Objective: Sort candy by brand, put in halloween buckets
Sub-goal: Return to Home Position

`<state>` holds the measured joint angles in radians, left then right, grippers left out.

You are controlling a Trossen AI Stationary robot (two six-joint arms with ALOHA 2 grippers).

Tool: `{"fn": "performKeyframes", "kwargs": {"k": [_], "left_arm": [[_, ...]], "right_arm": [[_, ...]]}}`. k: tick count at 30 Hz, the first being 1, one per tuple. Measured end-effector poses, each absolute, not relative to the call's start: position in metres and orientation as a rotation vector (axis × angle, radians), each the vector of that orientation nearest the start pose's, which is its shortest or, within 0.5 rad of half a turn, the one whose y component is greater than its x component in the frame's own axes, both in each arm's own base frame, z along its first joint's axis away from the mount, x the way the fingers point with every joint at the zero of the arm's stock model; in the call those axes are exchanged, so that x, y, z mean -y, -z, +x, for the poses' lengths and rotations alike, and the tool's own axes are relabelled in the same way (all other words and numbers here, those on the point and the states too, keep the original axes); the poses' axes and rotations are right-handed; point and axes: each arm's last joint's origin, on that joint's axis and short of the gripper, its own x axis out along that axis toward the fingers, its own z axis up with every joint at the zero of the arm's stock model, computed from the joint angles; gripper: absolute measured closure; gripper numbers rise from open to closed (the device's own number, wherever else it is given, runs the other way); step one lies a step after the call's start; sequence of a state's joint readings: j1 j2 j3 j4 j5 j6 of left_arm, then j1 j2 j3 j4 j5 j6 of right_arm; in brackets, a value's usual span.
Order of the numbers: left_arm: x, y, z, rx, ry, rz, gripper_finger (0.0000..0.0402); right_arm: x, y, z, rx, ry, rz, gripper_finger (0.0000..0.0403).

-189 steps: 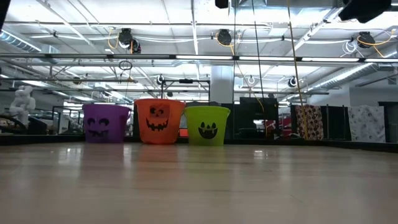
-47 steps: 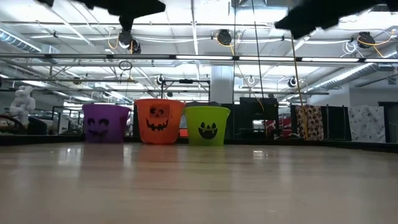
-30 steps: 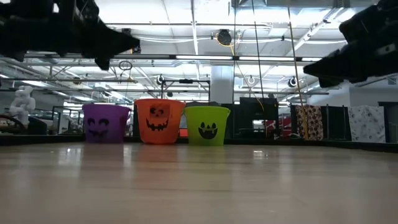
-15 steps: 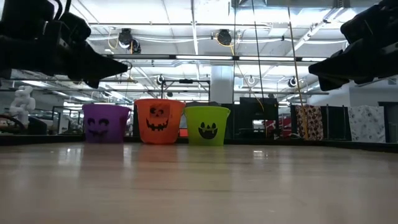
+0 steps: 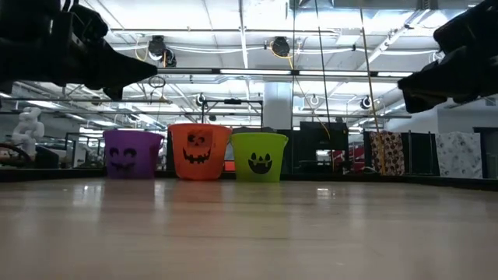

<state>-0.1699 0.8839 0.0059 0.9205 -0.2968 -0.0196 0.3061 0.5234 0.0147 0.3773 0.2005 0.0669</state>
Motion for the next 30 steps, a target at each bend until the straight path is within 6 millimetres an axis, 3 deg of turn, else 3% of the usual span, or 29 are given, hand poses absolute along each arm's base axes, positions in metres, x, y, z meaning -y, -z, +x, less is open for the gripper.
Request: {"fn": "performKeyframes", "kwargs": {"k": [14, 30], "left_arm": [[0.015, -0.163, 0.144, 0.025, -0.179, -0.025, 0.0396], [0.012, -0.168, 0.14, 0.057, -0.235, -0.028, 0.0396]], "right_arm": [[-0.022, -0.174, 0.094, 0.077, -0.1, -0.033, 0.0402], [-0.004, -0.171, 0.097, 0.043, -0.077, -0.025, 0.0402]]}}
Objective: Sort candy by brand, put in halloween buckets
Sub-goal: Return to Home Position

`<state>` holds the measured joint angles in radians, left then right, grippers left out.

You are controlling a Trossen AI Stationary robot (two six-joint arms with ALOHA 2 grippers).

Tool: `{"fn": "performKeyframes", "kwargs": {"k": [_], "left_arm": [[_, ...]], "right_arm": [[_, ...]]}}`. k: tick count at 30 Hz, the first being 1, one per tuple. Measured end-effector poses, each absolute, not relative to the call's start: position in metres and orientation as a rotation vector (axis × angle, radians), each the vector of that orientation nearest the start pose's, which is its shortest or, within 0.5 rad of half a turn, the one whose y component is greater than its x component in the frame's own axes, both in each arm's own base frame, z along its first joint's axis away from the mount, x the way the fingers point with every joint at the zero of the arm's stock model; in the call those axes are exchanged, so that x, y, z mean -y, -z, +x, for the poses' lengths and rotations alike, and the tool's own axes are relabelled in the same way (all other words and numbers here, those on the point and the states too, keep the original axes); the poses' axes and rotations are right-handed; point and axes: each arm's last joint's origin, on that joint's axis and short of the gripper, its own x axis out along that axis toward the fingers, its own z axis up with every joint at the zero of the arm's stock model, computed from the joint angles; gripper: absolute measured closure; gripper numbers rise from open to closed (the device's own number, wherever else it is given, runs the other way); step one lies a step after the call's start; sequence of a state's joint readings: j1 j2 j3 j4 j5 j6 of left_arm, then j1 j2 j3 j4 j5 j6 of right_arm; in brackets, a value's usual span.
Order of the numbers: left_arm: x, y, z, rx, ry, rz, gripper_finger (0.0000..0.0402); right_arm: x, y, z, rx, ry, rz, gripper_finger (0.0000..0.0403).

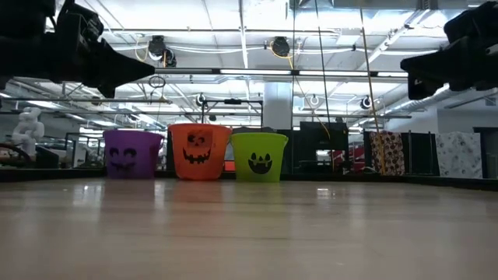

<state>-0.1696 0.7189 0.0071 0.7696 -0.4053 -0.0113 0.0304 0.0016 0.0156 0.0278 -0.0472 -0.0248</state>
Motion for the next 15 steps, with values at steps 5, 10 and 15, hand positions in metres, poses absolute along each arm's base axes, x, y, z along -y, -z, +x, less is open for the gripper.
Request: {"fn": "performKeyframes", "kwargs": {"k": [5, 10, 15], "left_arm": [[0.0124, -0.1677, 0.1402, 0.051, -0.236, -0.026, 0.0396], [0.0124, -0.1654, 0.1403, 0.028, -0.236, -0.02, 0.0395], [0.0124, -0.1634, 0.1404, 0.007, -0.237, -0.015, 0.0395]], "right_arm": [[-0.0036, -0.1711, 0.0967, 0.037, -0.079, 0.038, 0.0402], [-0.0034, -0.1718, 0.0967, 0.044, -0.071, 0.054, 0.0402], [-0.0028, -0.1704, 0.0968, 0.029, -0.046, 0.096, 0.0403]]}}
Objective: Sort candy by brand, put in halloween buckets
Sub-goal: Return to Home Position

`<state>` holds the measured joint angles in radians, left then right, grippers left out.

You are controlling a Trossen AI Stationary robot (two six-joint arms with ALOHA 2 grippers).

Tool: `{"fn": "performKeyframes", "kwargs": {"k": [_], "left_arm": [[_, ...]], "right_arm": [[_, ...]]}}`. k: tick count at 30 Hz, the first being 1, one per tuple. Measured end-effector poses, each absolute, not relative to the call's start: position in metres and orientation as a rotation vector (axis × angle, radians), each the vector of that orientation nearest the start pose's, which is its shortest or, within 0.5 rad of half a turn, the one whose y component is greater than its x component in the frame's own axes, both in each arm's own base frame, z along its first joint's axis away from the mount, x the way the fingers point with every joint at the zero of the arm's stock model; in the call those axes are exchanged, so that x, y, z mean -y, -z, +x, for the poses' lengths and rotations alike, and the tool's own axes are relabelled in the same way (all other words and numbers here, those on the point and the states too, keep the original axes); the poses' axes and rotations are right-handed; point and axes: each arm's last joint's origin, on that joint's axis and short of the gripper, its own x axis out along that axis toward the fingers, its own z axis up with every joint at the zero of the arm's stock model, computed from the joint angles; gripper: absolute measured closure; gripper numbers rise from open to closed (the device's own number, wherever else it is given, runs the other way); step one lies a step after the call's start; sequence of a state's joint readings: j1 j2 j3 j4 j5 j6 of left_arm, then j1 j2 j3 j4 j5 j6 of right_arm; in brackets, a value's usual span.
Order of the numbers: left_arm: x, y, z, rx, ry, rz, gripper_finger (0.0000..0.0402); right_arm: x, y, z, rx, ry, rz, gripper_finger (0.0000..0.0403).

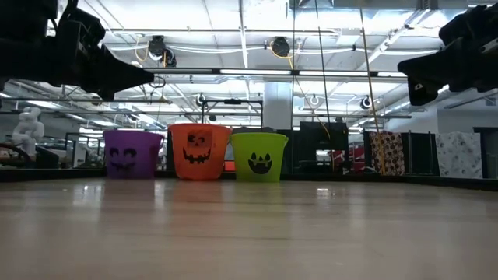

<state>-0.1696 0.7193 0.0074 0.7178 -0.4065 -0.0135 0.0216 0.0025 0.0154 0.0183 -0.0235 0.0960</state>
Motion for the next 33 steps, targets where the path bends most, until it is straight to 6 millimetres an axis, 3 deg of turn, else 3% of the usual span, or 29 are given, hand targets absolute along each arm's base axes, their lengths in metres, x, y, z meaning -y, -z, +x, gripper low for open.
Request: {"fn": "performKeyframes", "kwargs": {"k": [16, 33], "left_arm": [[0.009, -0.165, 0.139, 0.012, -0.219, 0.001, 0.0398], [0.003, -0.167, 0.12, -0.005, -0.151, 0.007, 0.0399]], "right_arm": [[-0.007, -0.17, 0.097, 0.026, -0.087, 0.076, 0.0403], [-0.007, -0.17, 0.097, 0.026, -0.086, 0.067, 0.0403]]}}
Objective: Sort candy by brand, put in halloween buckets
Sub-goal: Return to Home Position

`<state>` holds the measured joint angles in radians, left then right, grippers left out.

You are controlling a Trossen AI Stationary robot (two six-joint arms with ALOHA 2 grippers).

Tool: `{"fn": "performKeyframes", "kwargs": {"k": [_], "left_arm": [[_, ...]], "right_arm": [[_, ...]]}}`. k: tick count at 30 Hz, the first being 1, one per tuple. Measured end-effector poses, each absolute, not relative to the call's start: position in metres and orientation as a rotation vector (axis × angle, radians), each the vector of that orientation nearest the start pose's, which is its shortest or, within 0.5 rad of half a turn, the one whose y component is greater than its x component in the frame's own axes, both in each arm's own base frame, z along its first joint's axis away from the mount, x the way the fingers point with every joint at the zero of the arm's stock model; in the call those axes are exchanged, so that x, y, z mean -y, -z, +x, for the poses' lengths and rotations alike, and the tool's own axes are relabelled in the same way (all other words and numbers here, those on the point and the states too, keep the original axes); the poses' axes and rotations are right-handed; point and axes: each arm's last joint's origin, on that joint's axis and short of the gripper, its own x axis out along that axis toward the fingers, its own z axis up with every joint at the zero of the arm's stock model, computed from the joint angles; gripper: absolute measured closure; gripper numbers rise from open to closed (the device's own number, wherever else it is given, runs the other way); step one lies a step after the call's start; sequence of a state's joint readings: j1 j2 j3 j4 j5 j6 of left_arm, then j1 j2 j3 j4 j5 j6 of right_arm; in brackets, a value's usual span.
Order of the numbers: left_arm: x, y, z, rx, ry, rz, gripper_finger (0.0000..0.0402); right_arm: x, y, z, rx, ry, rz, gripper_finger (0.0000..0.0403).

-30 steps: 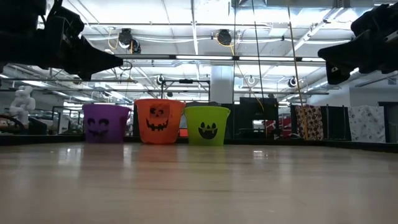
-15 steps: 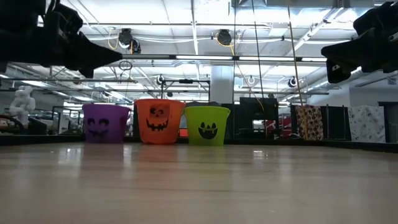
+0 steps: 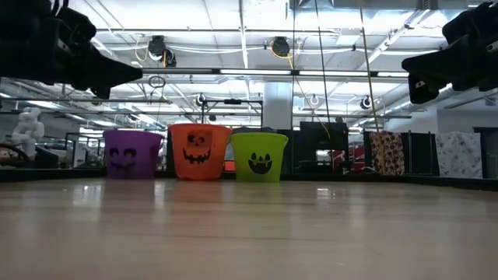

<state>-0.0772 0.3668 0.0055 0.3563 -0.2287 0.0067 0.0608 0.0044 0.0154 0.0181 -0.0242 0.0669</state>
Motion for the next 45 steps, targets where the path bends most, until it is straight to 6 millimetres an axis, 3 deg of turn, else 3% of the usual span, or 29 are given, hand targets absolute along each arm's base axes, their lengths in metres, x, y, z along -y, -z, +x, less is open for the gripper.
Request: {"fn": "performKeyframes", "kwargs": {"k": [7, 12, 18, 31, 45], "left_arm": [[0.002, -0.172, 0.111, 0.036, -0.135, 0.064, 0.04], [0.0, -0.161, 0.103, -0.051, -0.115, 0.014, 0.04], [0.001, -0.166, 0.099, 0.006, -0.058, 0.033, 0.04], [-0.008, -0.164, 0.099, -0.009, -0.081, 0.04, 0.04], [0.002, -0.163, 0.1, -0.024, 0.037, 0.055, 0.04]], "right_arm": [[-0.007, -0.17, 0.097, 0.026, -0.086, 0.067, 0.0403], [-0.007, -0.17, 0.097, 0.026, -0.086, 0.067, 0.0403], [-0.007, -0.17, 0.097, 0.026, -0.086, 0.067, 0.0403], [-0.007, -0.17, 0.097, 0.026, -0.085, 0.067, 0.0403], [-0.007, -0.17, 0.097, 0.026, -0.085, 0.067, 0.0403]]}}
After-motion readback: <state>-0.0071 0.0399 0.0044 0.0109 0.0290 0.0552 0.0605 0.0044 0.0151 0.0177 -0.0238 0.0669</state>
